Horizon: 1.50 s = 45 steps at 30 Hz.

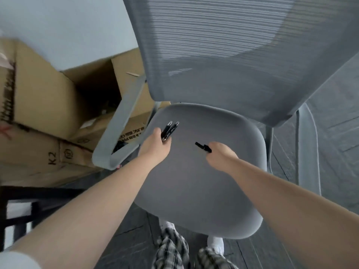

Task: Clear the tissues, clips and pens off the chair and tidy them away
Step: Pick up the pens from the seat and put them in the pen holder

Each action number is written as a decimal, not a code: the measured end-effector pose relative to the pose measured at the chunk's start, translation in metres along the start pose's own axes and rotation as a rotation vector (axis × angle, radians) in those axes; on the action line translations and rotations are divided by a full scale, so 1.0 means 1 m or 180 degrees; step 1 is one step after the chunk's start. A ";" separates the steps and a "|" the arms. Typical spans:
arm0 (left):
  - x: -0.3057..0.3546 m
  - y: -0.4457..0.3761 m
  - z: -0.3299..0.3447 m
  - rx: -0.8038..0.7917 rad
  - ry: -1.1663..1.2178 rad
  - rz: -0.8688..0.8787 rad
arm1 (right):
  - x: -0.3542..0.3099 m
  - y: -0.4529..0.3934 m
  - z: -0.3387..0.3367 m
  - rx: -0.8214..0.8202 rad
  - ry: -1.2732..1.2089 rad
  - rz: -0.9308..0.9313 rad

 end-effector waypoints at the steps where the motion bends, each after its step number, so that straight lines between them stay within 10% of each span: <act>1: -0.003 0.013 -0.014 0.0103 0.0026 -0.0050 | -0.013 0.011 -0.006 -0.0004 -0.0051 -0.0096; 24: -0.184 0.349 -0.211 0.1996 0.2544 -0.1007 | -0.307 0.320 0.096 -0.1049 -0.1027 -0.2259; 45: -0.445 0.686 -0.128 0.3588 0.3997 -0.2197 | -0.346 0.570 0.443 -0.2885 -0.0626 -0.2281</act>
Point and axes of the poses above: each hand's wrist, its own y-axis away from the middle knuckle, its own z-axis out of the palm, x = y × z, the point moved 4 cm from there along -y, towards the middle knuckle, and after that the axes turned 13 degrees about -y, right-handed, at the moved point
